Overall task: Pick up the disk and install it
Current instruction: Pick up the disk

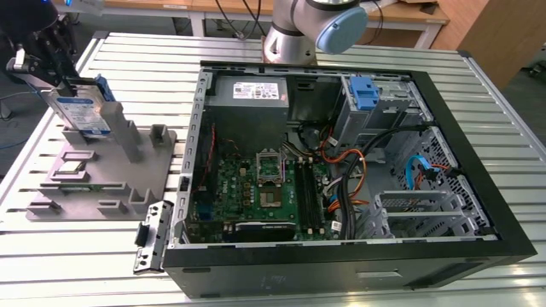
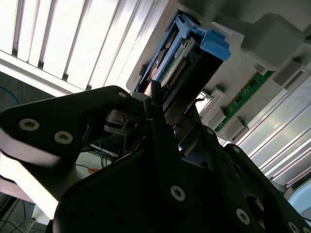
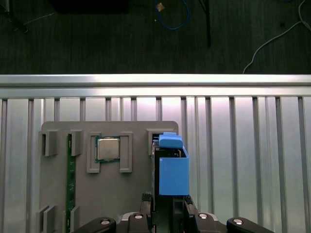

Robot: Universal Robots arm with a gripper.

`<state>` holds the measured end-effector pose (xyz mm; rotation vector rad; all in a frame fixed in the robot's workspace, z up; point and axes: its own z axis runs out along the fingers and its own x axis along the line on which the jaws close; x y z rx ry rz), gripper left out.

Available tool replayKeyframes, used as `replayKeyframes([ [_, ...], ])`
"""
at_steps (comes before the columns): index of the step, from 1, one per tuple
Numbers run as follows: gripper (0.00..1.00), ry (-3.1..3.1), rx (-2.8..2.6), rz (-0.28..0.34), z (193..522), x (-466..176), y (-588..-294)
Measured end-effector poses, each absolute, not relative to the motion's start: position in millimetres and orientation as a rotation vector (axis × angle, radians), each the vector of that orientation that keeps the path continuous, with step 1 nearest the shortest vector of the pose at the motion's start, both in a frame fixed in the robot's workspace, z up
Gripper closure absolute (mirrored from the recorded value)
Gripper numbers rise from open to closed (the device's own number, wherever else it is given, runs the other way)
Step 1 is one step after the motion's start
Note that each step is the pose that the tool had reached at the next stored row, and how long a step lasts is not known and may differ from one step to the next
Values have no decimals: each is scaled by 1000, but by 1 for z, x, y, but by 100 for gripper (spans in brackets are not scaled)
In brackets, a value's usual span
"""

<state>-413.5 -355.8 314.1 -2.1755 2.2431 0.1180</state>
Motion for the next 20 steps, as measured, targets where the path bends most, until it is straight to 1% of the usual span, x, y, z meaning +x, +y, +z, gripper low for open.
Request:
replayKeyframes([
  [9,65,2243,-2176,118,316,-413,-356],
  [20,65,2243,-2175,118,347,-413,-356],
])
